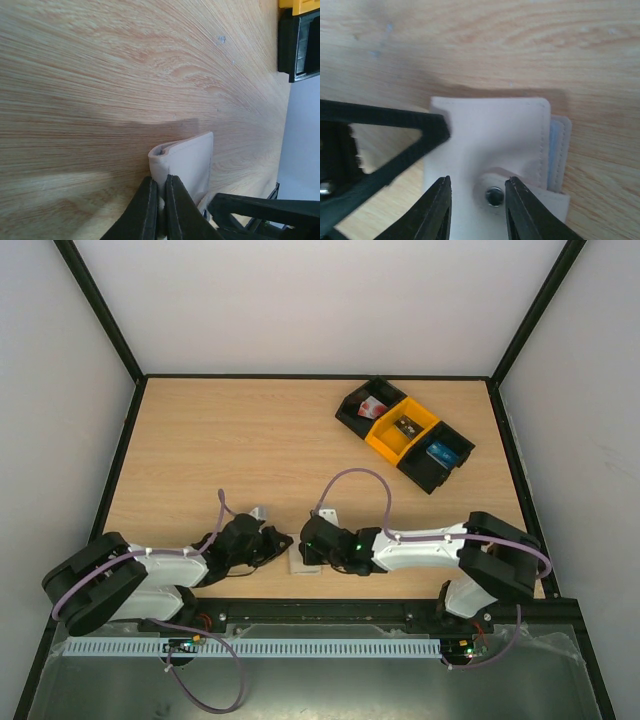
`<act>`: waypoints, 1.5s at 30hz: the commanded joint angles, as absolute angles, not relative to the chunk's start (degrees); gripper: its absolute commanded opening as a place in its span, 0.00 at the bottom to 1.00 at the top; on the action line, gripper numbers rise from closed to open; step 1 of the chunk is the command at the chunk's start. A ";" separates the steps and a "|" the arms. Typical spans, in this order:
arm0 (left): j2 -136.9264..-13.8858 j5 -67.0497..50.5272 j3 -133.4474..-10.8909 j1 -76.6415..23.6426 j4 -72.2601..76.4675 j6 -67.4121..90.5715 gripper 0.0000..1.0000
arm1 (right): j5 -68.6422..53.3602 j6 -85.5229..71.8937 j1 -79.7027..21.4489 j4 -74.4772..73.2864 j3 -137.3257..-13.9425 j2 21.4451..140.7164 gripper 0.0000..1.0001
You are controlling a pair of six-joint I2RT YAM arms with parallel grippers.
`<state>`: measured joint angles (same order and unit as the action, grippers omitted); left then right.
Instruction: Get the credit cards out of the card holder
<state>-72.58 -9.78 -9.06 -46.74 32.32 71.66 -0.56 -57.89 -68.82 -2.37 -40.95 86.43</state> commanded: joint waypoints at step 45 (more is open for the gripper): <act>-68.19 -4.75 -7.63 -48.98 30.19 73.30 0.03 | 14.12 -58.26 -72.69 -16.79 -42.79 87.40 0.02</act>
<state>-68.86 -6.13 -8.49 -48.75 30.46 73.52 10.96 -57.49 -72.75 -13.10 -44.18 89.10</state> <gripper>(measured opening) 0.047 0.024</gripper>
